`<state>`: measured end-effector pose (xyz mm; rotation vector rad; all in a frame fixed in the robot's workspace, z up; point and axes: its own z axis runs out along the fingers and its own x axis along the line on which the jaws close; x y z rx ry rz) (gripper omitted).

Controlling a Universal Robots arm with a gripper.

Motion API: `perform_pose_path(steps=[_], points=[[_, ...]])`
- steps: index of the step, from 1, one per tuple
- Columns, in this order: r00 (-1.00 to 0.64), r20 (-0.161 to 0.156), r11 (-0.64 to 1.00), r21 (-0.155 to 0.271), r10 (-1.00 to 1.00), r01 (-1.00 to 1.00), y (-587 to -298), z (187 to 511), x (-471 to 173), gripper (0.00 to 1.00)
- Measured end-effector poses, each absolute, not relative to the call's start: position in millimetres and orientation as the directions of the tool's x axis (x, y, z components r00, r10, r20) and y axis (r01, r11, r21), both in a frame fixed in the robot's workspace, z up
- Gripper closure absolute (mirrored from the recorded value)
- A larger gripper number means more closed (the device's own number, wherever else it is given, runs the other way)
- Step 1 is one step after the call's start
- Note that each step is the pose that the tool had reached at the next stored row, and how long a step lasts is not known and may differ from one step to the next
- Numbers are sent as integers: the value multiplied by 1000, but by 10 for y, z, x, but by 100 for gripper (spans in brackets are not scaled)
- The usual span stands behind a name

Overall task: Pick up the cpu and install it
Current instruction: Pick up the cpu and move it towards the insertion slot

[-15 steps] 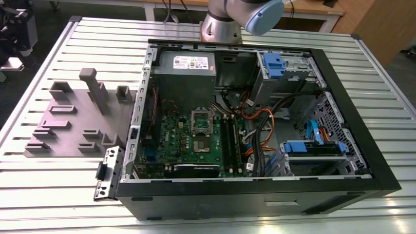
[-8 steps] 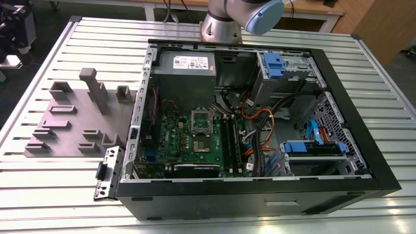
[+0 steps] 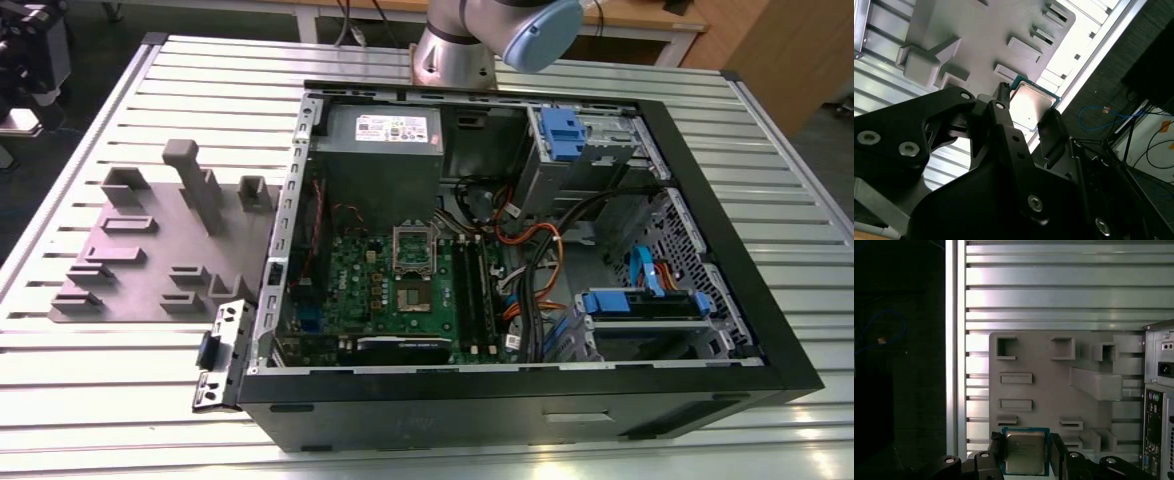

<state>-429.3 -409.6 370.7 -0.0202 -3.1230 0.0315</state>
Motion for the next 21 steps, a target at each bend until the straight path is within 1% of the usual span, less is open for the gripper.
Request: perform_pose_path(steps=[21], points=[[-1000, 18, 1000, -20, 13, 13, -4097, 3708, -4085, 53]])
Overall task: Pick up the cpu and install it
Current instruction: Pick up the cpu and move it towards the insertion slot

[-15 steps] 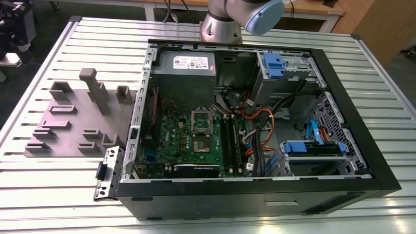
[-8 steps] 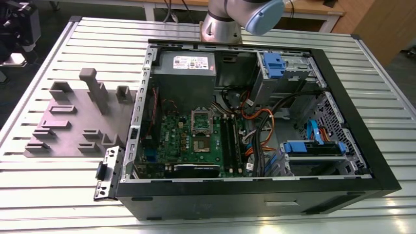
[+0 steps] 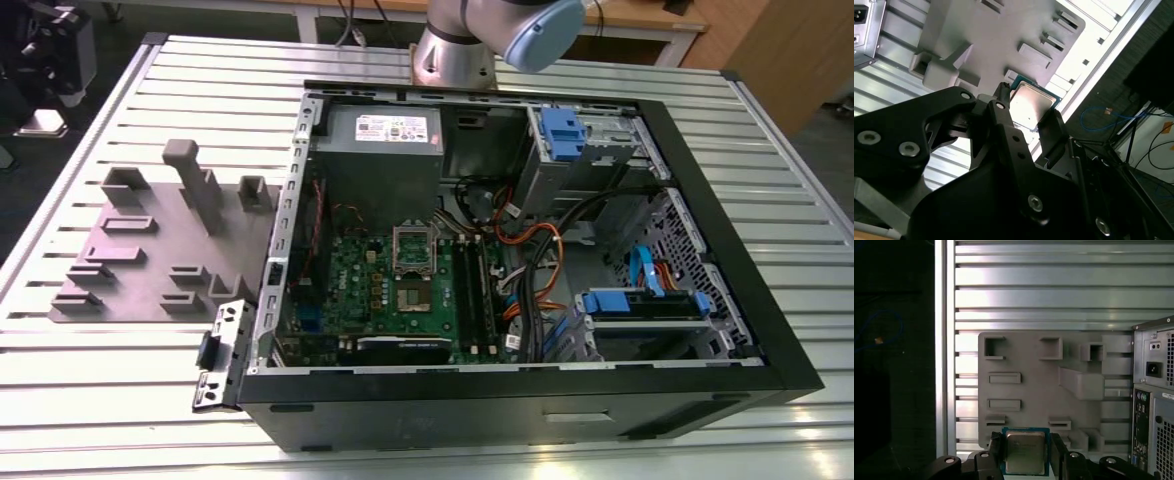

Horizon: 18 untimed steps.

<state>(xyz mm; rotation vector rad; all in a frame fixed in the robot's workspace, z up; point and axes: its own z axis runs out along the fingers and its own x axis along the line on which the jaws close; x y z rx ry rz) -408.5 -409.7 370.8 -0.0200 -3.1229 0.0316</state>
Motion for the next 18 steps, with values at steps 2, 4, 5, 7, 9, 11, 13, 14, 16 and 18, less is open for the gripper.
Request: perform_pose_path(steps=[2, 4, 5, 7, 9, 11, 13, 14, 16, 18], points=[[-1000, 18, 1000, -20, 13, 13, -4096, 3708, -4059, 53], [-1000, 18, 1000, -20, 13, 13, -4096, 3708, -4034, 53], [-1000, 18, 1000, -20, 13, 13, -4096, 3708, -4023, 53], [-1000, 18, 1000, -20, 13, 13, -4096, 3708, -4002, 53], [-1000, 18, 1000, -20, 13, 13, -4096, 3708, -3985, 53], [-1000, 18, 1000, -20, 13, 13, -4097, 3708, -3982, 53], [-1000, 19, 1000, -20, 13, 13, -4103, 3709, -3980, 53], [-1000, 18, 1000, -20, 13, 13, -4106, 3708, -3979, 53], [-1000, 18, 1000, -20, 13, 13, -4113, 3708, -3979, 53], [-1000, 18, 1000, -20, 13, 13, -4120, 3708, -3977, 53]])
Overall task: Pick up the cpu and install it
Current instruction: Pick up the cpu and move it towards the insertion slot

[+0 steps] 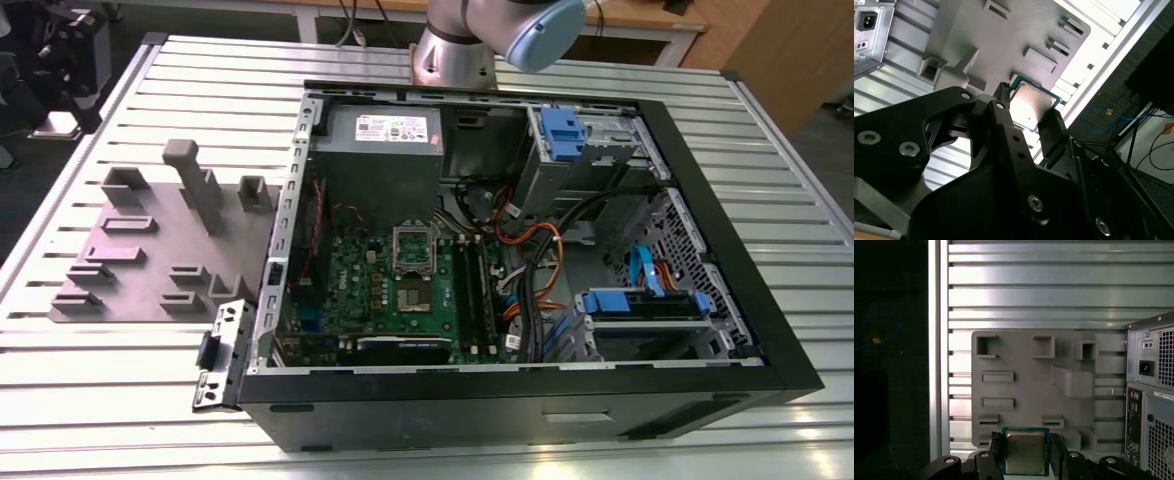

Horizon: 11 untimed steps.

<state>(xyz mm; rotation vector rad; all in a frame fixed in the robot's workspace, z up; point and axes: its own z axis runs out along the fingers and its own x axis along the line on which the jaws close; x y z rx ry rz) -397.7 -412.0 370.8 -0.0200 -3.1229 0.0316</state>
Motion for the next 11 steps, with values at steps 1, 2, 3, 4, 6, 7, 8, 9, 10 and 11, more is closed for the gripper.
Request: perform_pose_path(steps=[1, 2, 3, 4, 6, 7, 8, 9, 10, 11], points=[[-1000, 18, 1000, -20, 13, 13, -4122, 3708, -3976, 53], [-1000, 18, 1000, -20, 13, 13, -4122, 3708, -3975, 53], [-1000, 18, 1000, -20, 13, 13, -4123, 3708, -3974, 53], [-1000, 18, 1000, -20, 13, 13, -4124, 3708, -3973, 53], [-1000, 18, 1000, -20, 13, 13, -4125, 3708, -3969, 53], [-1000, 18, 1000, -20, 13, 13, -4125, 3708, -3967, 53], [-1000, 18, 1000, -20, 13, 13, -4125, 3708, -3964, 53], [-1000, 18, 1000, -20, 13, 13, -4125, 3709, -3962, 53], [-1000, 18, 1000, -20, 13, 13, -4125, 3708, -3959, 53], [-1000, 18, 1000, -20, 13, 13, -4125, 3708, -3957, 53]])
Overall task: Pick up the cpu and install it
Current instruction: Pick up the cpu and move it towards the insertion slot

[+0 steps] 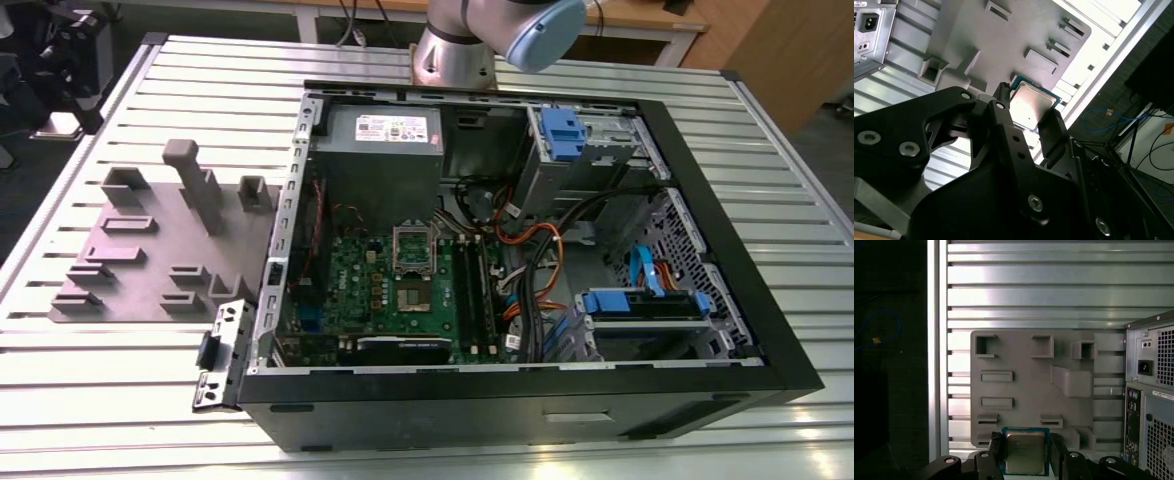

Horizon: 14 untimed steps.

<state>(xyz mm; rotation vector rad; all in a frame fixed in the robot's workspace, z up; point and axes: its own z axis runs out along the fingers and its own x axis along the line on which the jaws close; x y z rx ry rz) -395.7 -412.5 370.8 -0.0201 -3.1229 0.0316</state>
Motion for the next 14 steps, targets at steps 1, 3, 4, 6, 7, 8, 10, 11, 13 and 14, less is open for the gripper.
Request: perform_pose_path(steps=[1, 3, 4, 6, 7, 8, 10, 11, 13, 14], points=[[-1000, 18, 1000, -20, 13, 13, -4125, 3708, -3954, 53], [-1000, 18, 1000, -20, 13, 13, -4125, 3708, -3948, 53], [-1000, 18, 1000, -20, 13, 13, -4125, 3708, -3945, 53], [-1000, 18, 1000, -20, 13, 13, -4126, 3708, -3940, 53], [-1000, 18, 1000, -20, 13, 13, -4125, 3708, -3936, 53], [-1000, 18, 1000, -20, 13, 13, -4126, 3708, -3933, 53], [-1000, 18, 1000, -20, 13, 13, -4126, 3708, -3928, 53], [-1000, 18, 1000, -20, 13, 13, -4125, 3708, -3925, 53], [-1000, 18, 1000, -20, 13, 13, -4126, 3708, -3920, 53], [-1000, 18, 1000, -20, 13, 13, -4126, 3708, -3917, 53]])
